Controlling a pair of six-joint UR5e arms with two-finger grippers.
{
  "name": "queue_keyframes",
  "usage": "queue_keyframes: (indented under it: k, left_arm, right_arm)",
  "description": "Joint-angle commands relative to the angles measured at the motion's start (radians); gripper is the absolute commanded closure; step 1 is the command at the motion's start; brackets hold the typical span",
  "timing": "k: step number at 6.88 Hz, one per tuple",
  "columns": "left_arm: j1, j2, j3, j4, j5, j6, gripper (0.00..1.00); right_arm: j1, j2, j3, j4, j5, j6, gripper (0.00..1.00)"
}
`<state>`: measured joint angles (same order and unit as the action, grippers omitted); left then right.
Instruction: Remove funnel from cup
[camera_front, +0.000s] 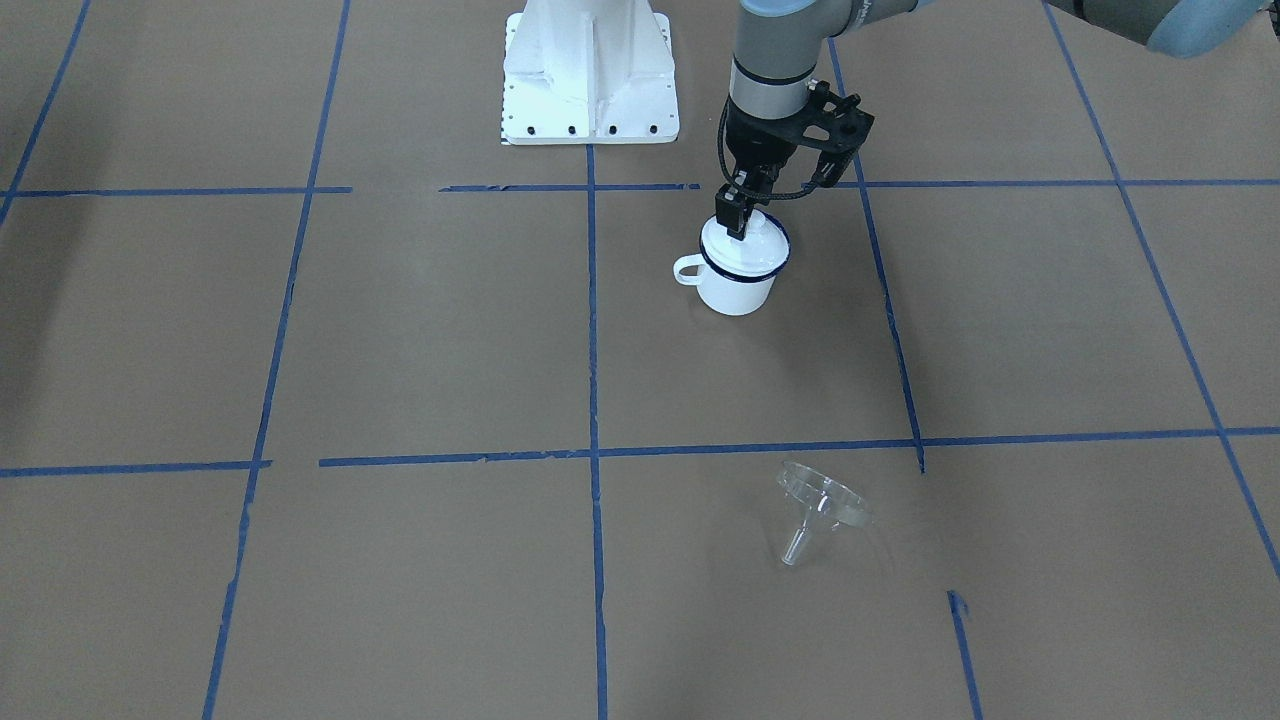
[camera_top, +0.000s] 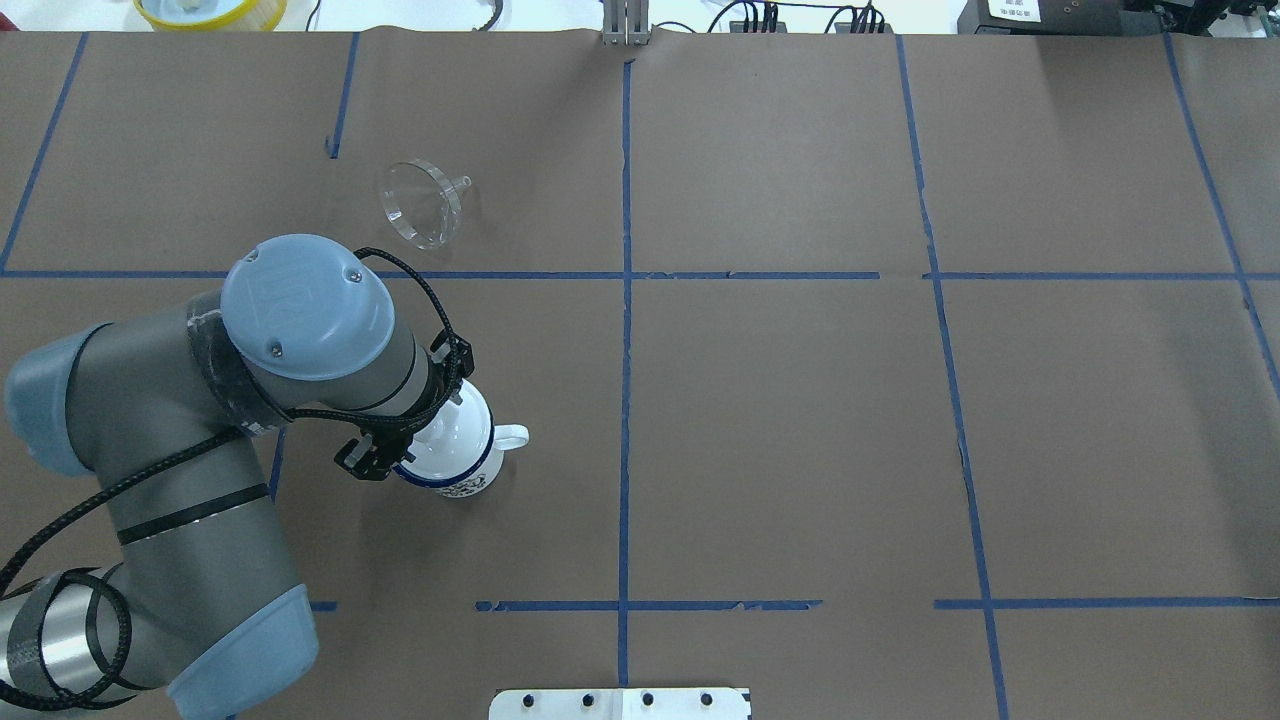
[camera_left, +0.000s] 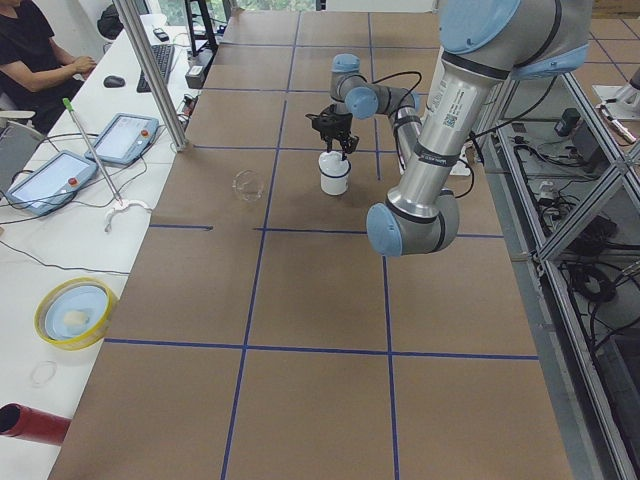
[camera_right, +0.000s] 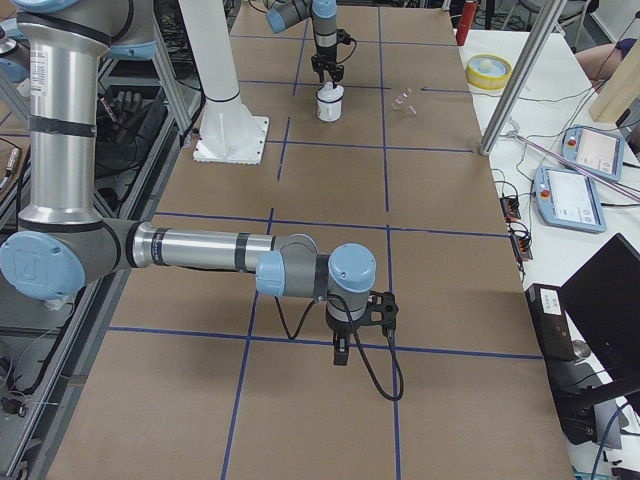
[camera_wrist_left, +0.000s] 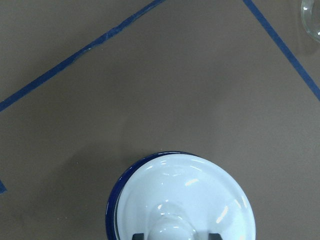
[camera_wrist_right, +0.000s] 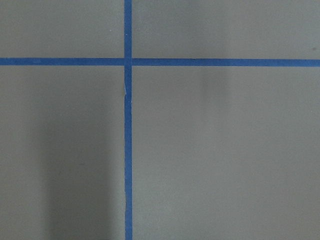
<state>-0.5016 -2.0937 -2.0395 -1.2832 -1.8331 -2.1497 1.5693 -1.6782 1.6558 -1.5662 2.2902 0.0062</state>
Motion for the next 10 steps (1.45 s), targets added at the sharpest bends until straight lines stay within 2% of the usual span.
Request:
queue_keyframes:
  k: [1,2,3,4,6,9,10]
  left_arm:
    - [0.000,0.000,-0.005,0.001,-0.003,0.026,0.00]
    - [-0.003,0.001,-0.010,0.004,-0.003,0.036,0.00]
    - [-0.029,0.006,-0.054,0.017,-0.014,0.133,0.00]
    - [-0.101,0.032,-0.083,0.019,-0.041,0.275,0.00]
    - [-0.275,0.121,-0.136,0.012,-0.139,0.680,0.00]
    - [-0.712,0.323,-0.081,0.004,-0.370,1.479,0.00]
    - [-0.858,0.340,0.012,0.004,-0.426,1.759,0.00]
  right_arm:
    - [0.000,0.002,-0.001,0.000,0.000,0.000,0.00]
    - [0.000,0.000,0.001,0.000,0.000,0.000,0.00]
    - [0.000,0.000,0.001,0.000,0.000,0.000,0.00]
    - [0.000,0.000,-0.001,0.000,0.000,0.000,0.00]
    - [0.000,0.000,-0.001,0.000,0.000,0.000,0.00]
    - [0.000,0.000,-0.001,0.000,0.000,0.000,0.00]
    - [0.000,0.000,0.001,0.000,0.000,0.000,0.00]
